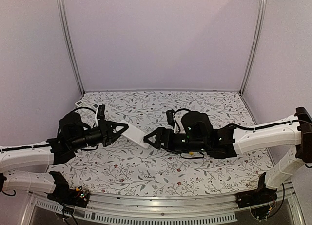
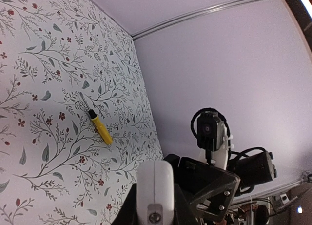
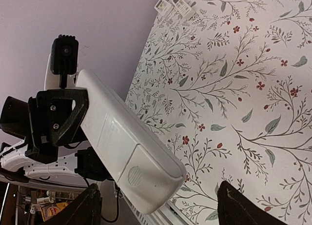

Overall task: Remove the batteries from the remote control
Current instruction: Remove the battery cover from the remote control.

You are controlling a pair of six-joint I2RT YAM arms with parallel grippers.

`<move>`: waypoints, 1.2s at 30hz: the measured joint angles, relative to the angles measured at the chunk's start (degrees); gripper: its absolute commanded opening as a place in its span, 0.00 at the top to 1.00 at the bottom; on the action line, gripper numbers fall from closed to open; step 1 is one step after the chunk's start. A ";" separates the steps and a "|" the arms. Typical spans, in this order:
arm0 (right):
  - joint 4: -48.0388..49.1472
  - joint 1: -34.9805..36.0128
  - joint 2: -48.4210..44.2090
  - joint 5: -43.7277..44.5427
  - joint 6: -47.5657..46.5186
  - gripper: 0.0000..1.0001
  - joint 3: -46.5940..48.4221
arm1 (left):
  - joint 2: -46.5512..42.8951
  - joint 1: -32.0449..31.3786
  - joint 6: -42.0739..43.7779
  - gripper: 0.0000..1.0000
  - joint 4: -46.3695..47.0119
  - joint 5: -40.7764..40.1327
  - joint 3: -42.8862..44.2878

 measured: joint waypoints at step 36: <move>10.01 -1.29 1.27 -6.91 5.88 0.79 -4.74 | -0.44 0.02 -0.90 1.00 2.38 0.92 -1.70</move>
